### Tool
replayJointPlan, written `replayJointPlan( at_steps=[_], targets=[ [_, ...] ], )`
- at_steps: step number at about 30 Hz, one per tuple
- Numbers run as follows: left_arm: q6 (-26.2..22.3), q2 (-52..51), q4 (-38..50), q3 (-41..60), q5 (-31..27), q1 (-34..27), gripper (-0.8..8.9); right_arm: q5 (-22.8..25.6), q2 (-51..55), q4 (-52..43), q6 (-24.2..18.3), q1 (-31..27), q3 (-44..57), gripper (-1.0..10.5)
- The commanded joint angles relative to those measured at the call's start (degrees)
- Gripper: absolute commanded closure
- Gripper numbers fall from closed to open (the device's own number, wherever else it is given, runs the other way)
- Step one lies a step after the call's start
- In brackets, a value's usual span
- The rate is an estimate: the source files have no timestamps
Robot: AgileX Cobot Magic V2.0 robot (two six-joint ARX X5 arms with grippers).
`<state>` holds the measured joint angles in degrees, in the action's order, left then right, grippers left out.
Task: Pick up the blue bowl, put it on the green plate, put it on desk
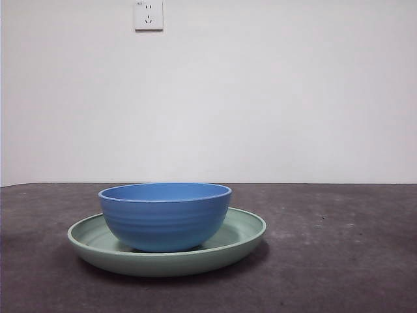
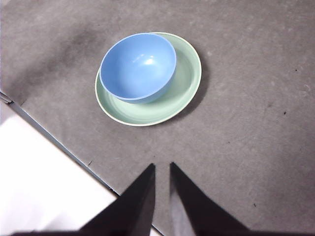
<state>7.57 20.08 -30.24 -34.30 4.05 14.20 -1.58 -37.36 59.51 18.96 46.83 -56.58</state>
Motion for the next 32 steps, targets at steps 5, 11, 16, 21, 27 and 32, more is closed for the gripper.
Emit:
replayJointPlan(
  at_steps=[5,11,16,21,27,32],
  targets=[
    [-0.9,-8.6,10.5,17.6,0.1,-8.2,7.90,0.1,-0.2,-0.6,0.5,0.6,-0.3,9.0],
    [-0.9,-13.8,10.6,25.7,-0.1,-9.8,7.90,0.1,-0.2,-0.6,0.5,0.6,-0.3,9.0],
    [-1.1,-16.9,10.7,29.1,-1.5,-10.3,7.90,0.1,-0.2,-0.6,0.5,0.6,-0.3,9.0],
    [-1.4,-19.9,13.4,31.3,-1.7,-11.3,7.90,0.1,-0.2,-0.6,0.5,0.6,-0.3,9.0],
    [-2.0,-19.9,19.6,33.7,-1.8,-12.7,7.90,0.1,-0.2,-0.8,0.5,0.6,-0.3,9.0],
    [-2.0,-19.9,19.6,33.6,-1.8,-12.7,7.90,0.1,-0.2,-0.8,0.5,0.6,-0.3,9.0]
  ],
)
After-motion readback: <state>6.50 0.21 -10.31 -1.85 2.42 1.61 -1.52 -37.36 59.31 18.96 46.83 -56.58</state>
